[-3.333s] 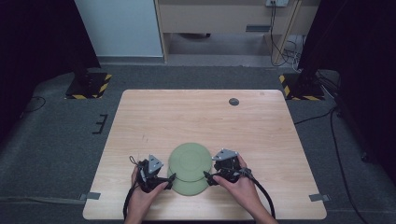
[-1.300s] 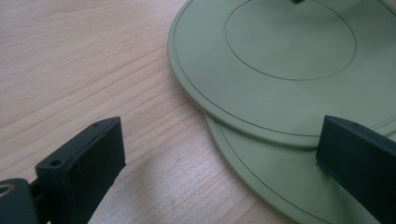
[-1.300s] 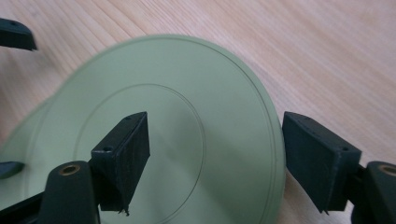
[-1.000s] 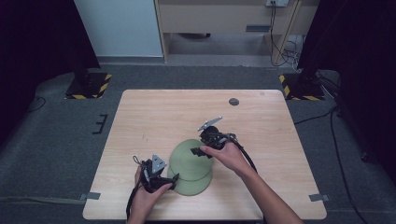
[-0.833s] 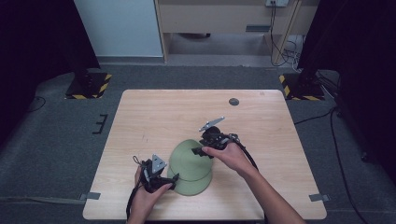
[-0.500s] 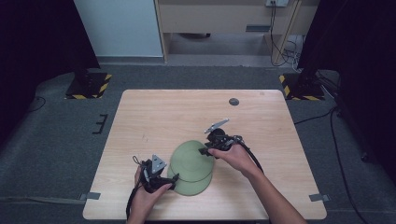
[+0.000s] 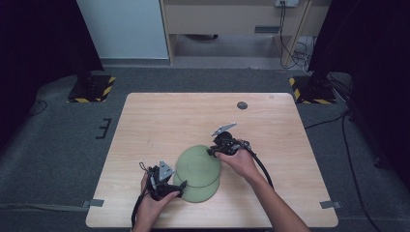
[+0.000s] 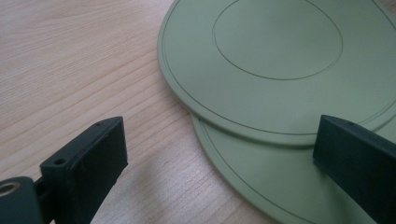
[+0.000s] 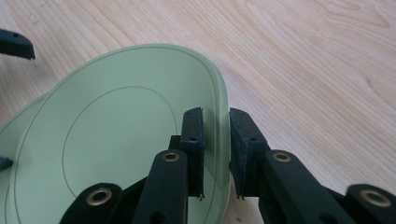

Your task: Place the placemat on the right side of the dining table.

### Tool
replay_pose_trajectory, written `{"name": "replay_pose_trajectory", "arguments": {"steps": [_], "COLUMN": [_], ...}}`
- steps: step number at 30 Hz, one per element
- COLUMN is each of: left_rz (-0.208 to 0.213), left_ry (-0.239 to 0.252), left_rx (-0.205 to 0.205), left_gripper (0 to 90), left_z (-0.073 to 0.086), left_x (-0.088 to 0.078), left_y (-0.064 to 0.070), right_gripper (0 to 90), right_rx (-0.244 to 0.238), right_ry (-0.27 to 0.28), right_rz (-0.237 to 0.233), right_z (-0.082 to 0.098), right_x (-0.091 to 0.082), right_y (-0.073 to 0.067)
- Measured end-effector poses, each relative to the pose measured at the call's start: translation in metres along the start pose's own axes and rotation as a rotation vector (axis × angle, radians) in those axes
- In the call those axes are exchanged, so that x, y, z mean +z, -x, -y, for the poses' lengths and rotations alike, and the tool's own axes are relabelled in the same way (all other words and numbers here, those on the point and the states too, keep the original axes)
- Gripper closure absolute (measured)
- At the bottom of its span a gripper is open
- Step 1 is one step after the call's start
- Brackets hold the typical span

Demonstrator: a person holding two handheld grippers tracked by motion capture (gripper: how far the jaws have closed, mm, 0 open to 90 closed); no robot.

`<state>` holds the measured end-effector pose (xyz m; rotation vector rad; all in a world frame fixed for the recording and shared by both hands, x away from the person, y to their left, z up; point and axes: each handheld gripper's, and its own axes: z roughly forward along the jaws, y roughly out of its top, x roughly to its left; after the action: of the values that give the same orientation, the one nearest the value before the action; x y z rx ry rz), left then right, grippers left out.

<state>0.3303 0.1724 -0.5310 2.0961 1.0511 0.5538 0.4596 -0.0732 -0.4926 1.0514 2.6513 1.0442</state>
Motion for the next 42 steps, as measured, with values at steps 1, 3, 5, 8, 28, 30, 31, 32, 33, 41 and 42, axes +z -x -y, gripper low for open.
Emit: {"name": "replay_pose_trajectory", "arguments": {"steps": [1, 3, 5, 8, 28, 30, 31, 32, 33, 41, 42], "left_rz": [-0.003, -0.021, -0.038, -0.034, -0.017, -0.017, -0.018, -0.019, -0.018, -0.049, -0.056], "left_ry": [-0.001, -0.004, -0.003, -0.003, 0.0, 0.0, -0.001, -0.005, -0.005, -0.008, -0.009], "left_rx": [-0.001, 0.006, 0.018, 0.011, -0.013, -0.014, -0.013, -0.014, -0.014, -0.087, -0.097], "left_gripper": [1.8, 1.2, 1.5, 1.0, 2.3, 2.4, 2.5, 2.5, 2.5, 2.6, 2.6], "left_z": [-0.001, -0.002, -0.003, -0.003, 0.0, 0.0, 0.001, 0.001, 0.001, 0.008, 0.009], "left_x": [0.001, 0.001, 0.001, 0.001, -0.001, -0.001, -0.002, -0.002, -0.003, -0.011, -0.012], "left_y": [0.0, 0.0, 0.002, 0.001, -0.003, -0.004, -0.004, -0.005, -0.006, -0.028, -0.032], "right_gripper": [78.2, 78.6, 79.6, 80.2, 85.8, 85.8, 85.8, 85.9, 85.9, 85.9, 86.0], "right_rx": [-0.003, -0.004, 0.001, -0.001, -0.032, -0.025, -0.026, -0.025, -0.027, 0.006, 0.011], "right_ry": [0.001, 0.002, 0.016, 0.027, 0.028, 0.027, 0.029, 0.031, 0.036, 0.083, 0.085], "right_rz": [0.002, 0.0, -0.009, -0.031, -0.079, -0.076, -0.074, -0.075, -0.077, -0.059, -0.054], "right_z": [-0.001, -0.003, -0.006, -0.009, -0.013, -0.016, -0.017, -0.018, -0.019, -0.02, -0.02], "right_x": [0.0, 0.0, -0.003, -0.008, -0.031, -0.038, -0.041, -0.045, -0.048, -0.079, -0.082], "right_y": [0.0, 0.0, -0.001, -0.002, -0.009, -0.01, -0.011, -0.011, -0.012, -0.007, -0.005]}}
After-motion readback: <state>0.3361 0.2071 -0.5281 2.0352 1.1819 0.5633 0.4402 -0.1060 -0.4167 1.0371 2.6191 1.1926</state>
